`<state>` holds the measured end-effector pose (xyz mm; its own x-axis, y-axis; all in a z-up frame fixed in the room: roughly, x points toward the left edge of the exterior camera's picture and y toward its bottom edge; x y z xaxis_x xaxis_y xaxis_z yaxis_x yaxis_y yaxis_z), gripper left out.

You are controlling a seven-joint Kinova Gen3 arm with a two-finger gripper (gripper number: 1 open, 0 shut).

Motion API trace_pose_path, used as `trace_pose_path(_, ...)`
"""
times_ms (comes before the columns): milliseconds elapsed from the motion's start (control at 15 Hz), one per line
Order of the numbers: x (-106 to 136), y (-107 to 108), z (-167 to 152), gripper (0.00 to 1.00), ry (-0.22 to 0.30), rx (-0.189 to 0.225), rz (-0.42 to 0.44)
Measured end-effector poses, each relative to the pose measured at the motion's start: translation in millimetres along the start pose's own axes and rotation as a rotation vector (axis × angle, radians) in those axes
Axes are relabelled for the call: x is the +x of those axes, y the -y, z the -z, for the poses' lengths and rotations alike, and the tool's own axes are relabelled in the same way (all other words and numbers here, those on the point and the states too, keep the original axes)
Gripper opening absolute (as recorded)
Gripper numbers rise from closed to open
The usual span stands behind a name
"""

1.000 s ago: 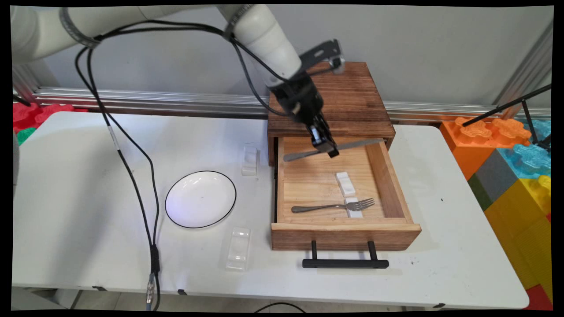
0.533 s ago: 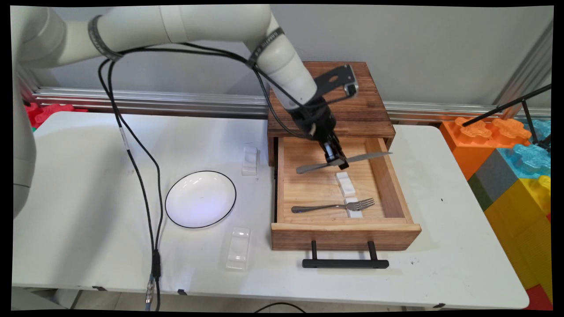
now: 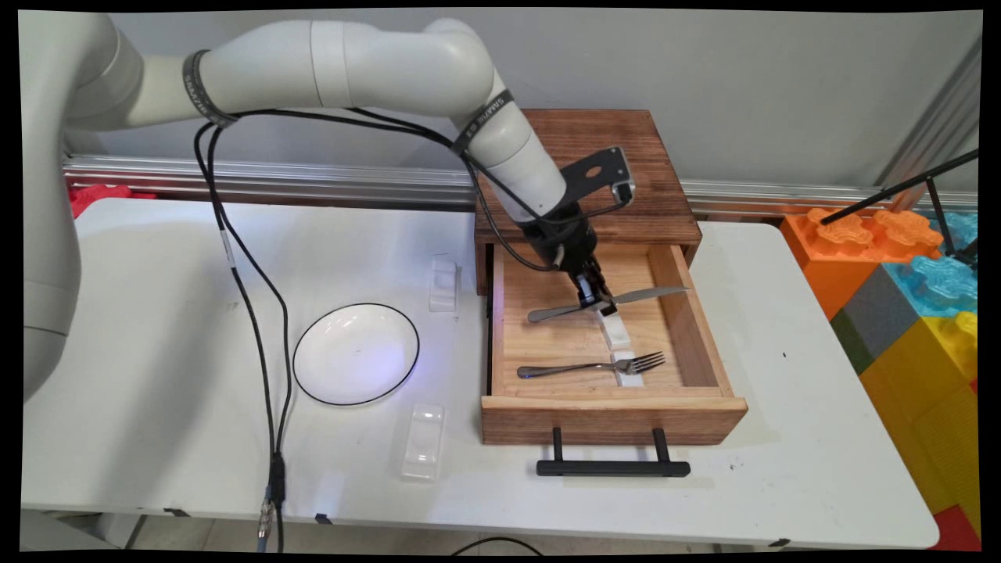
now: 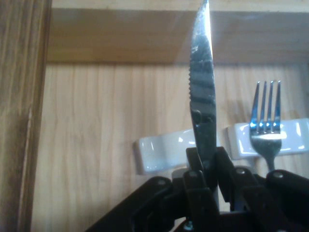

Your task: Place the picked object into the drawer

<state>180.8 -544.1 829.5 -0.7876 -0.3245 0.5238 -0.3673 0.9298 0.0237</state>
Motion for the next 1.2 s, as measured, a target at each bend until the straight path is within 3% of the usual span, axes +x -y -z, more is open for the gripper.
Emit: trace_pose_path(1200, -22, -2, -21, 0.00, 0.021, 0.015, 0.006)
